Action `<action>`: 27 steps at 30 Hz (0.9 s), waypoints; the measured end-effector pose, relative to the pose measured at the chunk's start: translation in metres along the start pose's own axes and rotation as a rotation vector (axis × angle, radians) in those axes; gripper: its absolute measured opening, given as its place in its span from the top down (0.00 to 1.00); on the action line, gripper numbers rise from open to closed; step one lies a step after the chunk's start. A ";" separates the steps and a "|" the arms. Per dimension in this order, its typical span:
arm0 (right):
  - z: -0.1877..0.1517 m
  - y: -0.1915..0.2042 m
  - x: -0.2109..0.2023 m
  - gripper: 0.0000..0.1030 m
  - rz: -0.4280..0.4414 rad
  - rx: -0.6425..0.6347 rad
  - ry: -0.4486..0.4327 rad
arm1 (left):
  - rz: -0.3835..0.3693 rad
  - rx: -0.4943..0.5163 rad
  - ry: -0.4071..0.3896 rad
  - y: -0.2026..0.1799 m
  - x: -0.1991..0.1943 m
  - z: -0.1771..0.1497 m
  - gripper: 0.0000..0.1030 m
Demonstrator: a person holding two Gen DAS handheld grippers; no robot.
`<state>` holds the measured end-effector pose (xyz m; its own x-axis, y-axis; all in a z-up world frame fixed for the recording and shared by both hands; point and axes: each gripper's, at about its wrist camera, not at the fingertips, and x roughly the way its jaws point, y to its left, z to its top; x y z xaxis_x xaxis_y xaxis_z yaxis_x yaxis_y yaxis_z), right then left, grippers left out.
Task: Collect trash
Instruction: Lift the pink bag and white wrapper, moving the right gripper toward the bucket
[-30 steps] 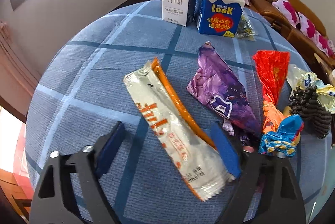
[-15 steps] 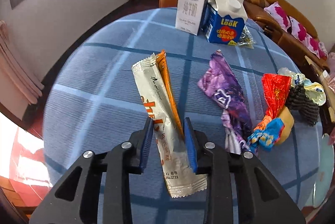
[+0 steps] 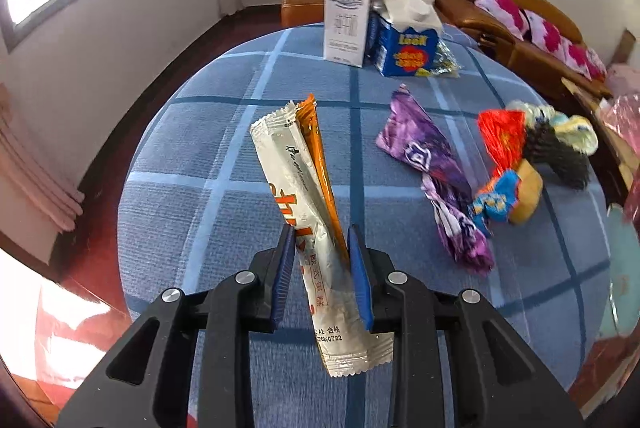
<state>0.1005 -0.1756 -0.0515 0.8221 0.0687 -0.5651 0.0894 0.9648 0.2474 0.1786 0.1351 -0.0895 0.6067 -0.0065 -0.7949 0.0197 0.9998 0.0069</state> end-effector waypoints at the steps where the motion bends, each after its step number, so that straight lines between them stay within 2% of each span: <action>1: -0.001 -0.002 -0.001 0.72 -0.006 0.004 0.001 | 0.001 0.005 0.001 -0.001 0.000 -0.001 0.74; 9: -0.014 -0.019 -0.007 0.72 -0.052 0.035 0.019 | 0.001 0.025 -0.002 -0.017 -0.008 -0.010 0.74; 27: -0.026 -0.045 -0.046 0.72 -0.093 0.087 -0.029 | -0.065 0.145 -0.078 -0.085 -0.051 -0.017 0.74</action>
<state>0.0442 -0.2152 -0.0572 0.8238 -0.0284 -0.5661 0.2133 0.9408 0.2633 0.1328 0.0507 -0.0596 0.6599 -0.0782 -0.7473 0.1720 0.9839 0.0490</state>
